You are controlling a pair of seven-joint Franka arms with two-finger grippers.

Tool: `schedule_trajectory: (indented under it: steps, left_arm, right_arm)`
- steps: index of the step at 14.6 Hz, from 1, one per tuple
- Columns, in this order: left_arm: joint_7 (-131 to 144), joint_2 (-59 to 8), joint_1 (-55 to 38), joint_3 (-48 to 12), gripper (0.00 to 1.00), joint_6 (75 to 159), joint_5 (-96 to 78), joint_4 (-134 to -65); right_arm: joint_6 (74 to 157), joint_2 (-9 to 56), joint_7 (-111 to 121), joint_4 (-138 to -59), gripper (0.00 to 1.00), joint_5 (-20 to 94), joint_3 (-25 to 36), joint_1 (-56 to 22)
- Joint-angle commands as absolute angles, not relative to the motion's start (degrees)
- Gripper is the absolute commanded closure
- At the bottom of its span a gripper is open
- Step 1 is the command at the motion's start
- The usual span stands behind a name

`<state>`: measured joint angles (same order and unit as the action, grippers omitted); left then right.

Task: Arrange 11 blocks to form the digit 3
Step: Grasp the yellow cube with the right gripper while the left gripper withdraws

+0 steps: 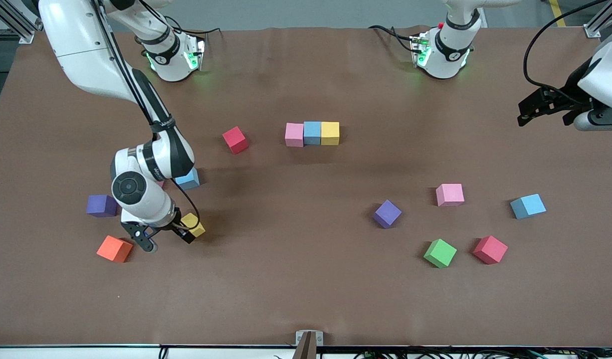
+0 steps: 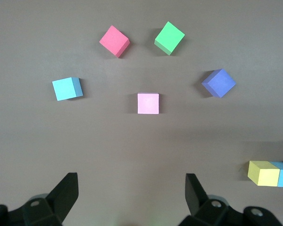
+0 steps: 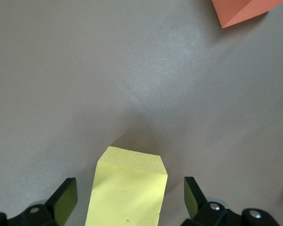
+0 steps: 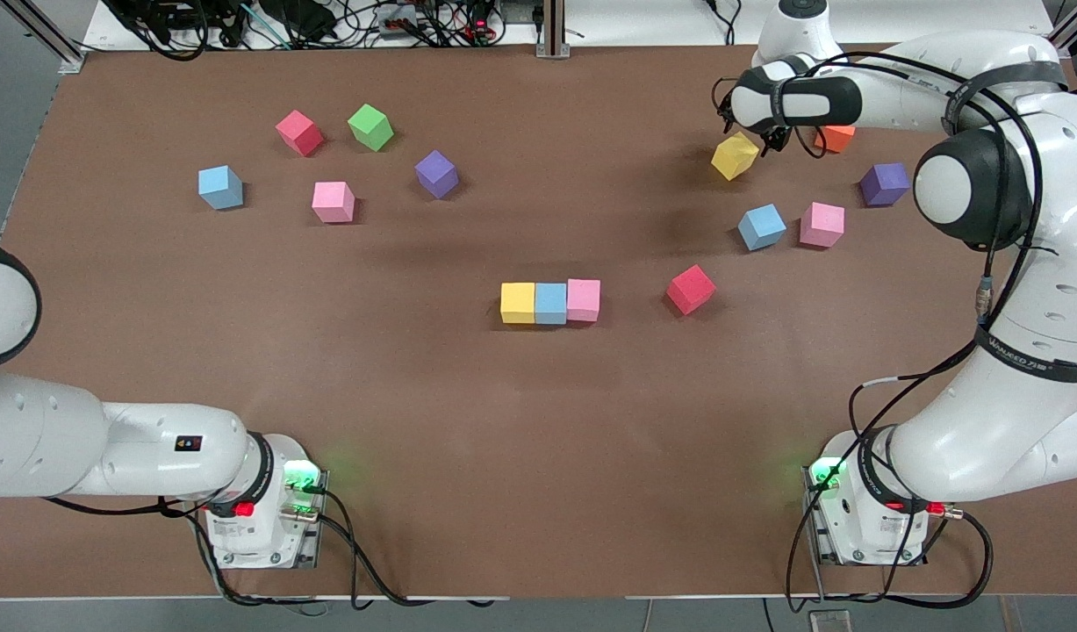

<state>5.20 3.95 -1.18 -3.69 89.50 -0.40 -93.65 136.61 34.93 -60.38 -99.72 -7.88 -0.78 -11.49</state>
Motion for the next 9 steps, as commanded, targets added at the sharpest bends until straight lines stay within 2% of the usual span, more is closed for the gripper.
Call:
schedule_trajectory:
  steps: [1, 9]
  left_arm:
    - [5.63, 5.53, -1.14, -3.6, 0.0, 90.09, -1.41, -94.22]
    - [4.92, 5.1, -1.05, -3.16, 0.0, 90.35, -1.23, -93.87]
  right_arm:
    - [136.58, 34.8, -61.96, -100.46, 0.0, -9.05, -0.26, -12.13]
    - [136.93, 35.77, -61.88, -100.37, 0.0, -9.23, -0.18, -12.13]
